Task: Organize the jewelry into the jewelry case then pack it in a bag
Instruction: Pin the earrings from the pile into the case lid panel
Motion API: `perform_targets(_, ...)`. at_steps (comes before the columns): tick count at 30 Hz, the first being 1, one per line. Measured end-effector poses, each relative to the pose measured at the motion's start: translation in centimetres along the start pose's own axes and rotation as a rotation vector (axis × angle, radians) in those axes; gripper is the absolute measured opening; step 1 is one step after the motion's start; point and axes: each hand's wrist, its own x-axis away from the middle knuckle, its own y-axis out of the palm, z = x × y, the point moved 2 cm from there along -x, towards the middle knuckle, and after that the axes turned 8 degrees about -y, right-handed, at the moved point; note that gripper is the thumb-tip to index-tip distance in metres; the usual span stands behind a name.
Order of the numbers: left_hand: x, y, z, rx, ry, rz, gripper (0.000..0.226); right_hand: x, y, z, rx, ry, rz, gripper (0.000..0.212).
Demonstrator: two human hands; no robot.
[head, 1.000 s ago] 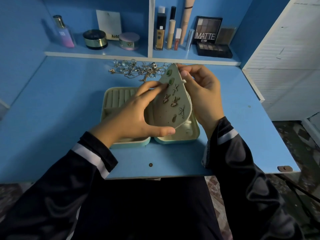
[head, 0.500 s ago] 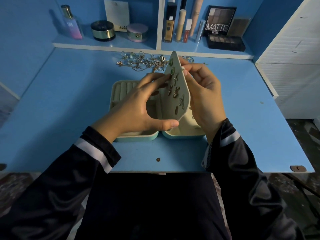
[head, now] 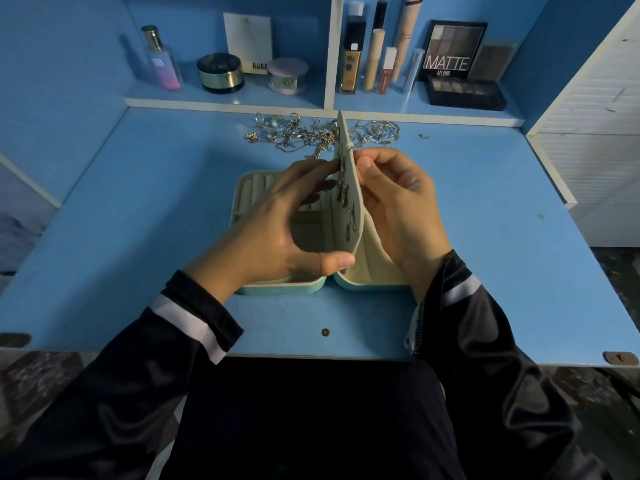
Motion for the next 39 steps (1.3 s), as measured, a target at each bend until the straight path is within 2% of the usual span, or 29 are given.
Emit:
perform_targets(14,-0.09,0.3,-0.18,0.055,0.022,-0.015,0.096,0.2,-0.23,0.35,0.032,0.051,0.053,0.009)
perform_targets(35,-0.15,0.34,-0.23,0.023,0.028,-0.027,0.097,0.52,0.13,0.33,0.088,-0.038,0.044,0.007)
perform_targets(39,-0.17,0.32,-0.14,0.027,0.046,-0.017,0.096,0.45,-0.02,0.61,0.116,-0.026,0.074,0.012)
